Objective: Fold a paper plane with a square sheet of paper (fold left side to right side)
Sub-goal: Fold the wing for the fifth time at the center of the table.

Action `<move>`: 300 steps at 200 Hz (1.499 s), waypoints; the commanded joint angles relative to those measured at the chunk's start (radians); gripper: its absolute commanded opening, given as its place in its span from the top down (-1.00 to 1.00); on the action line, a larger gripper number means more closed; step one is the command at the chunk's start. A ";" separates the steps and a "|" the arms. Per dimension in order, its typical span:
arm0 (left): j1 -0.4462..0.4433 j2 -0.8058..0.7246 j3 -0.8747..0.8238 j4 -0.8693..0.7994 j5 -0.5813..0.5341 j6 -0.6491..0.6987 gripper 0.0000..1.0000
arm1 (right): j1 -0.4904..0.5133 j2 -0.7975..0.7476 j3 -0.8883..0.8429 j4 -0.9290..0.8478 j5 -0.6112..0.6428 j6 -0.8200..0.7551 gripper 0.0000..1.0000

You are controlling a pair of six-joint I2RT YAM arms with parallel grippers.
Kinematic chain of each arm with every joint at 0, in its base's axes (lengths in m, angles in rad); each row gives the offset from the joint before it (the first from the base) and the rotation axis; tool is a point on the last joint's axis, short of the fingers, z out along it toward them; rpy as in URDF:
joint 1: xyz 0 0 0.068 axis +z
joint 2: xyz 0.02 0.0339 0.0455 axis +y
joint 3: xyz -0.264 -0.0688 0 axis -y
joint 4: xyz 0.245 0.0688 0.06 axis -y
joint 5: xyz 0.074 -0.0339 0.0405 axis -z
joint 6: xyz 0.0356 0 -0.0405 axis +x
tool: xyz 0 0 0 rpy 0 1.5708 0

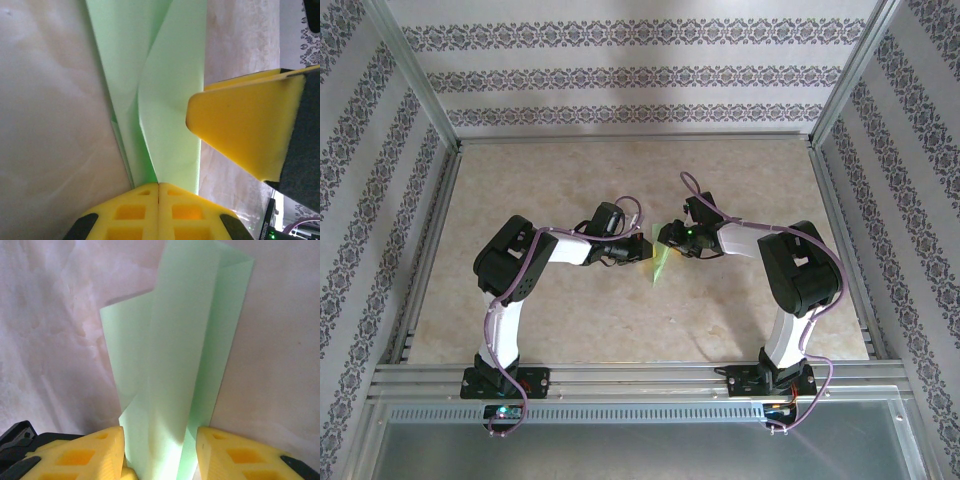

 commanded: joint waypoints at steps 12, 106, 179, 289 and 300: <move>0.015 0.016 -0.019 -0.138 -0.083 0.045 1.00 | 0.010 -0.024 -0.019 0.029 0.005 0.014 0.13; 0.015 0.000 -0.030 -0.149 -0.116 0.053 1.00 | 0.002 -0.058 -0.025 0.008 0.018 0.009 0.13; 0.015 0.012 -0.016 -0.149 -0.116 0.051 1.00 | -0.019 -0.089 -0.045 -0.009 0.023 0.001 0.13; 0.002 0.012 0.015 -0.163 -0.115 0.063 1.00 | -0.070 -0.158 -0.088 -0.018 0.007 -0.006 0.16; 0.000 0.012 0.019 -0.167 -0.113 0.066 1.00 | -0.067 -0.167 -0.079 -0.017 0.009 -0.009 0.17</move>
